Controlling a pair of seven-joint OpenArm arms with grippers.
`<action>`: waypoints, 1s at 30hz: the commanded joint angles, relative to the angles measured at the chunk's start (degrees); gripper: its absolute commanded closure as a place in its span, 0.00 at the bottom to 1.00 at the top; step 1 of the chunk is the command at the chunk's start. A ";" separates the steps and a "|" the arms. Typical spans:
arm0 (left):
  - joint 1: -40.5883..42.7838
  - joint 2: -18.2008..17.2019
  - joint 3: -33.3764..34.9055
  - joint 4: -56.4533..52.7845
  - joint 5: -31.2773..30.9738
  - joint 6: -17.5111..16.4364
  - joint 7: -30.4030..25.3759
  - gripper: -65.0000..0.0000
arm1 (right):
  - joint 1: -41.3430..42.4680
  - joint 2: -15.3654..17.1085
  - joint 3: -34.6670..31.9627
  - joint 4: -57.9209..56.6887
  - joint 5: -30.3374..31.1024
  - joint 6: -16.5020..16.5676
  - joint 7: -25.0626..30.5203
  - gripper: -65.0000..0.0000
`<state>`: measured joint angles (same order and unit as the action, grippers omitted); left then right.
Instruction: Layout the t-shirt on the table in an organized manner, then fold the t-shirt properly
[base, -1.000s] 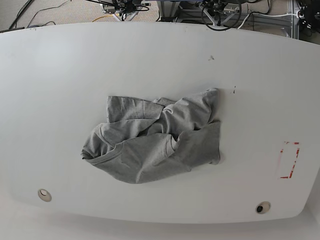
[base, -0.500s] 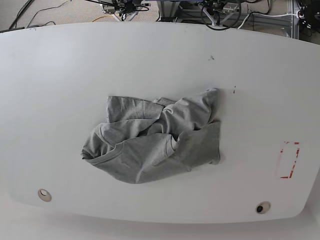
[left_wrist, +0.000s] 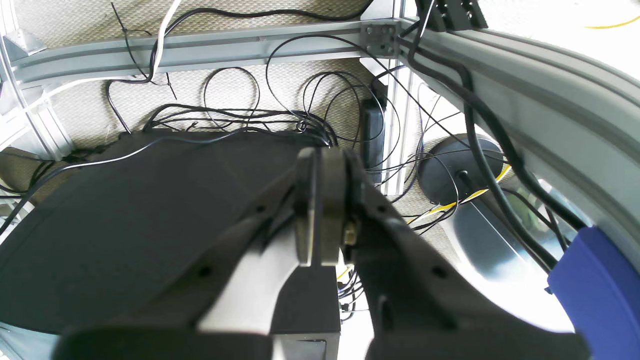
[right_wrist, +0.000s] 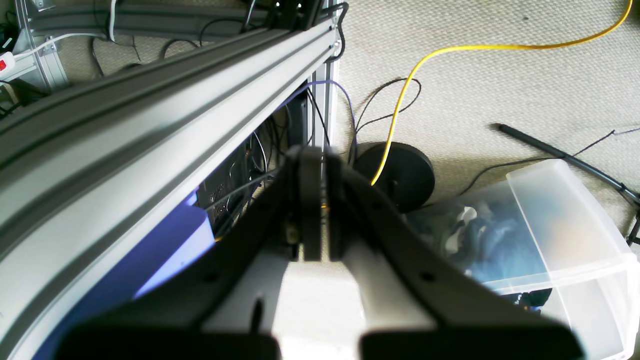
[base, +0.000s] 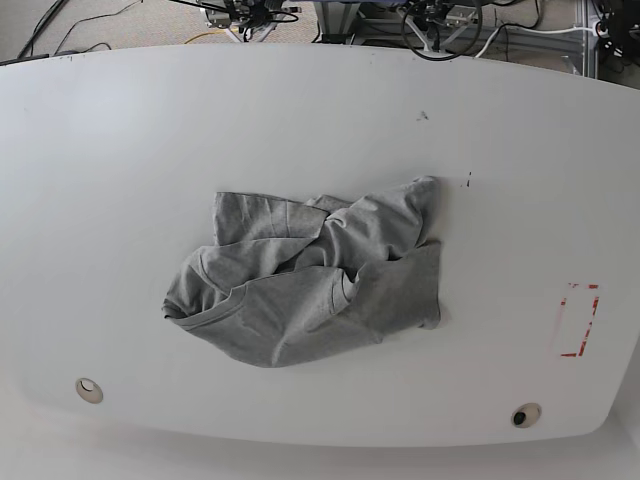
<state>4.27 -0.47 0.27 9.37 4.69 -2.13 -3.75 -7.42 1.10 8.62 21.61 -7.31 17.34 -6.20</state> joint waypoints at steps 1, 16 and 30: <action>0.06 -0.01 0.04 0.12 -0.25 0.10 -0.25 0.97 | -0.10 0.10 0.07 0.30 0.27 0.07 0.58 0.98; 0.61 0.25 -0.05 -0.27 -0.07 0.15 -0.52 0.97 | 0.43 -0.27 0.12 -0.37 0.06 -0.16 0.53 0.99; 0.61 0.25 -0.05 -0.18 -0.25 0.15 -0.69 0.97 | 0.17 -0.27 0.12 -0.37 0.41 -0.16 0.53 0.99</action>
<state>4.75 -0.19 0.27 8.99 4.69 -2.13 -4.12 -6.94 0.67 8.62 21.04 -7.29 16.88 -6.02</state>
